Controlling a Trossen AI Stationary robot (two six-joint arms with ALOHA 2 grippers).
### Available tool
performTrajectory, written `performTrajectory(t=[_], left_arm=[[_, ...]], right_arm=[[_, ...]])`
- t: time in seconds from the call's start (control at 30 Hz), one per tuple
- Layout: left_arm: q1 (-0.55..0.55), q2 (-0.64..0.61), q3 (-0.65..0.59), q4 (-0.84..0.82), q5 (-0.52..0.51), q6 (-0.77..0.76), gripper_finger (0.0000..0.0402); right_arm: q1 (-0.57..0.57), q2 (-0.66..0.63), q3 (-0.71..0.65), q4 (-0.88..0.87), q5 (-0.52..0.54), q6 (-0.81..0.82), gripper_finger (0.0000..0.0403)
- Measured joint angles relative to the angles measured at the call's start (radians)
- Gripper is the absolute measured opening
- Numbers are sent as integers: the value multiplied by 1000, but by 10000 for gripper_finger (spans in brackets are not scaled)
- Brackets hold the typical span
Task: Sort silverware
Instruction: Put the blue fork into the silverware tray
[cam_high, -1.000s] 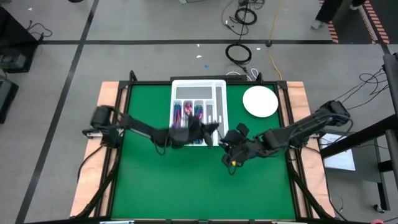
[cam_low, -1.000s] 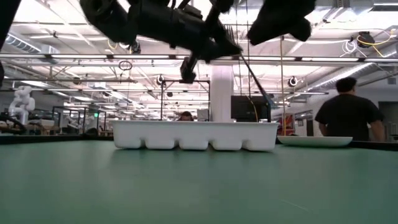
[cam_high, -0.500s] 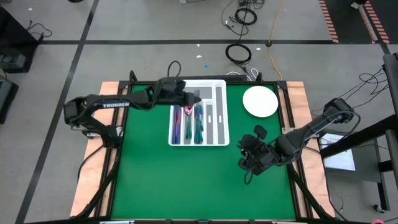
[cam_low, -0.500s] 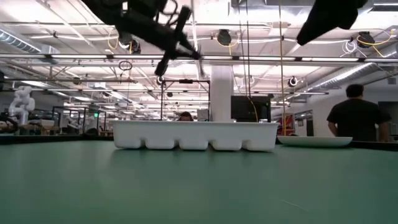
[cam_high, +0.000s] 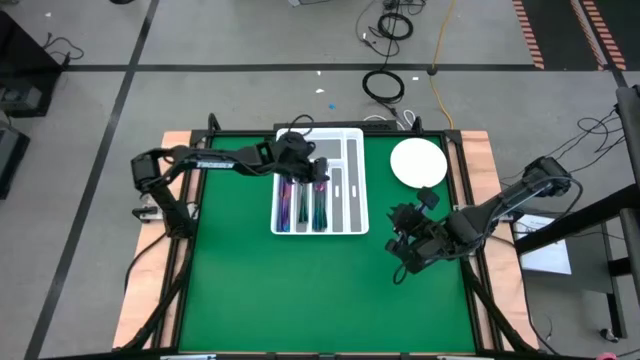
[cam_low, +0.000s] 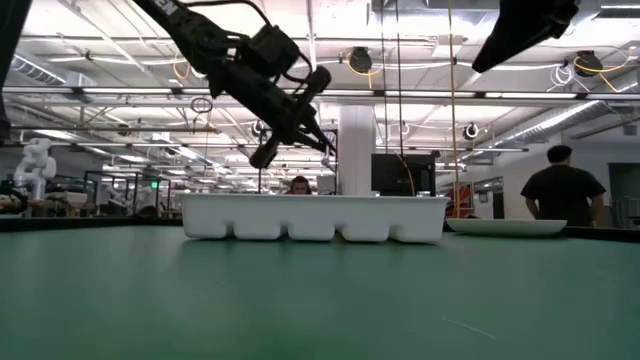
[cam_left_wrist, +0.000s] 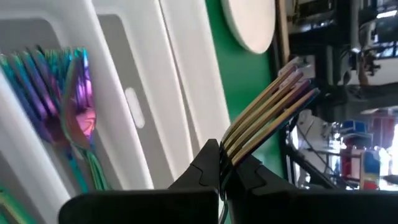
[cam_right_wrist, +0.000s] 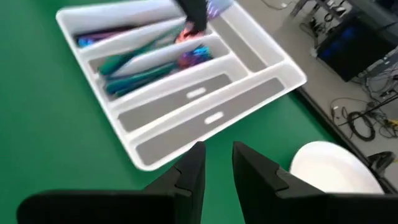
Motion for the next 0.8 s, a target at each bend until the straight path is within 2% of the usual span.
performTrajectory(t=[0.27, 0.43, 0.8], left_arm=[[3, 54, 7, -39, -14, 41, 2], [14, 54, 7, -63, -88, 77, 2], [7, 87, 7, -63, -97, 78, 1]], right_arm=[[-19, -46, 0, -3, 24, -30, 68], [-16, -46, 0, -9, 21, -30, 68], [-17, -46, 0, -9, 21, -30, 68]])
